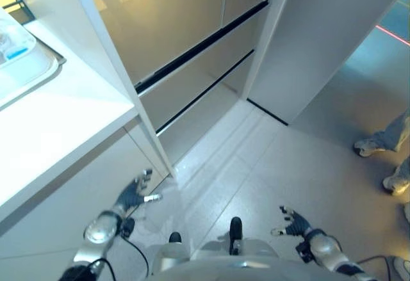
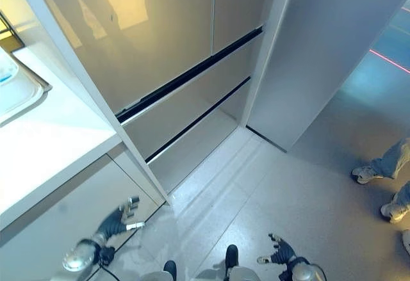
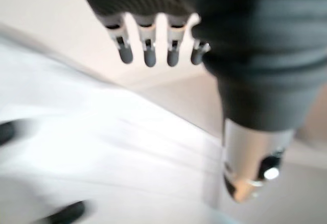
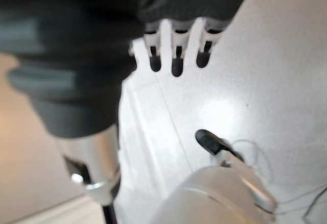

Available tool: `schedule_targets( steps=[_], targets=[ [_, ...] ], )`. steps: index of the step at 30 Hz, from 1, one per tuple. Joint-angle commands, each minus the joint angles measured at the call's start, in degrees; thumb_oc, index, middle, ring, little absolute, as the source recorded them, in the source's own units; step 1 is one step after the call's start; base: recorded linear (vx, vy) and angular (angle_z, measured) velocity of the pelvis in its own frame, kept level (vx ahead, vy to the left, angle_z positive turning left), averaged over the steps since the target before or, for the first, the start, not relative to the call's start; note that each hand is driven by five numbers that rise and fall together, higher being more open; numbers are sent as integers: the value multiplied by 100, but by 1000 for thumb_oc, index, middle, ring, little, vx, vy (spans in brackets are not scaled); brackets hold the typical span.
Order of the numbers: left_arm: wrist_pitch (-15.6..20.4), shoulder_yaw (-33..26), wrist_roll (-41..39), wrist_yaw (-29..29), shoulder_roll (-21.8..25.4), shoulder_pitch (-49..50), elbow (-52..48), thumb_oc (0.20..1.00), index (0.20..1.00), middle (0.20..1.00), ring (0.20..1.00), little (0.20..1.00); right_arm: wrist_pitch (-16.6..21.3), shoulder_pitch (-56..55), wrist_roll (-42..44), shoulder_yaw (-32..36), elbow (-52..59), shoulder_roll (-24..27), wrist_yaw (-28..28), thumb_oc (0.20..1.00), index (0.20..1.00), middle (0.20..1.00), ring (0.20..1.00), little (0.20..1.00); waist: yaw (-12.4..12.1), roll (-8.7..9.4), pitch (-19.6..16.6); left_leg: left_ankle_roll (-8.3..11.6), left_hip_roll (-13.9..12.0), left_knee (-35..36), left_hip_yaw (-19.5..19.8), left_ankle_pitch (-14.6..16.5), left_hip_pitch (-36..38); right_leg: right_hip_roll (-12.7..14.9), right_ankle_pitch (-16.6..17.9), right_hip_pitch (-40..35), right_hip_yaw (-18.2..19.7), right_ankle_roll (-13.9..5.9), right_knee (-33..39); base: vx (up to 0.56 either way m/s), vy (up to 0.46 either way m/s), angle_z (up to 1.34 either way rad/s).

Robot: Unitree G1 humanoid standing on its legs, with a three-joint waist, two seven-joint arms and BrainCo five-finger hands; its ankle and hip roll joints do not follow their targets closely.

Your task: Take the drinks into the refrigerator

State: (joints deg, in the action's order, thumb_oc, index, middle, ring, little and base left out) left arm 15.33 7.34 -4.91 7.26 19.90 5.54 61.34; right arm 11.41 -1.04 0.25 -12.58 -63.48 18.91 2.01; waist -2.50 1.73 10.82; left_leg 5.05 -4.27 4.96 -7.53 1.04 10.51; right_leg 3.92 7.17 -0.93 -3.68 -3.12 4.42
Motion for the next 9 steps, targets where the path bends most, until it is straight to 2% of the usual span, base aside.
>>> schedule_targets(
  steps=[1,4,9],
  targets=[
    [-197,-505,123,-474,-218,-299,773,1000,1000,1000,1000,1000,-17,376,662,149,-253,-59,-33,1000,1000,1000,1000,1000,-52,-10,-9,-509,333,-276,97,290,-375,197,-549,59,-95,-336,-745,29,11,-7],
    [-249,-647,54,-498,-344,-341,1055,1000,1000,1000,1000,1000,-26,356,873,199,-290,-219,-38,1000,1000,1000,1000,1000,-28,-3,-79,-493,325,-162,73,244,-305,177,-531,16,-76,-329,-685,35,-2,-3],
    [-283,-533,-106,-557,-515,-498,1140,1000,1000,1000,1000,1000,-53,377,1165,162,-509,-455,-61,1000,1000,1000,1000,1000,-7,19,-169,-478,325,-52,86,193,-272,162,-493,-41,-101,-336,-586,0,0,0]
  ],
)
